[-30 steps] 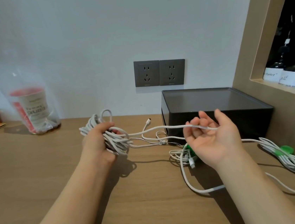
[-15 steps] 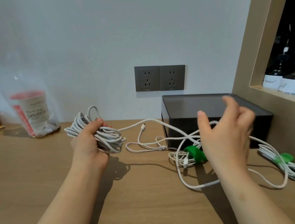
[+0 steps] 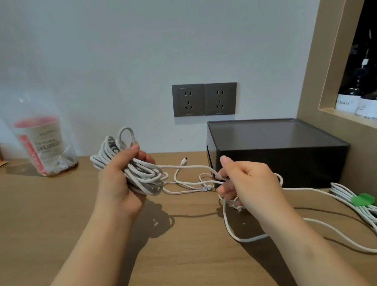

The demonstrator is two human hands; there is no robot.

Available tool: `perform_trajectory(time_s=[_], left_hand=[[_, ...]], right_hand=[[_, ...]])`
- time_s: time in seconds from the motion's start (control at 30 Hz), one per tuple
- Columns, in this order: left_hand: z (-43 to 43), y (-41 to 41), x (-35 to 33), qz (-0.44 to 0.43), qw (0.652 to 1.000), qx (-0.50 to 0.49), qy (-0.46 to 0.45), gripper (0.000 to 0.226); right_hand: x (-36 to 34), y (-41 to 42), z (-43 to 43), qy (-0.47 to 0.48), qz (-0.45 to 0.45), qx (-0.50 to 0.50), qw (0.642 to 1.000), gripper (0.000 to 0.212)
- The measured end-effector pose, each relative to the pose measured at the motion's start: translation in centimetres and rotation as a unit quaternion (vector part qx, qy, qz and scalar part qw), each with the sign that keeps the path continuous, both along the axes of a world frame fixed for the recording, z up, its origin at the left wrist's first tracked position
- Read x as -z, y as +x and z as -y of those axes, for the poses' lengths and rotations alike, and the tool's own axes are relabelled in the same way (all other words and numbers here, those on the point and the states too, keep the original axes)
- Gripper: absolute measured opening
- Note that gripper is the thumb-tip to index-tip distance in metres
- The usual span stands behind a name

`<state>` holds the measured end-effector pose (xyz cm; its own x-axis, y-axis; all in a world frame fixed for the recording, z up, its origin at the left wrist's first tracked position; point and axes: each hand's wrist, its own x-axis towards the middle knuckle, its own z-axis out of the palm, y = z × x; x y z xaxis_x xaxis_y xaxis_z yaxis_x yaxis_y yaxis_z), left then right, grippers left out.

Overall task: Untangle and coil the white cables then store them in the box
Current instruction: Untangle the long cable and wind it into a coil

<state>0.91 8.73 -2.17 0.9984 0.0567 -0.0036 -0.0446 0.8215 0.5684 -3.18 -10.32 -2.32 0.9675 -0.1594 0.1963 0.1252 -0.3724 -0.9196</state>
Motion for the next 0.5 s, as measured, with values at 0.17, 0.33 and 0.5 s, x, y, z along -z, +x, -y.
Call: perform_trajectory(time_s=[0.17,0.33,0.5], left_hand=[[0.3,-0.4,0.4,0.037,0.988,0.151,-0.012,0.055],[1.6,-1.1,0.8,0.027,0.965,0.234,0.114,0.045],[3.1,-2.2,0.7,0.003,0.945,0.210,0.253,0.014]], right_hand=[[0.3,0.0,0.1,-0.153,0.040,-0.006,0.987,0.014],[0.7,-0.2,-0.7,-0.174,0.024,-0.090,0.980,0.012],[0.7,-0.1,-0.8,-0.065,0.054,-0.086,0.993,0.020]])
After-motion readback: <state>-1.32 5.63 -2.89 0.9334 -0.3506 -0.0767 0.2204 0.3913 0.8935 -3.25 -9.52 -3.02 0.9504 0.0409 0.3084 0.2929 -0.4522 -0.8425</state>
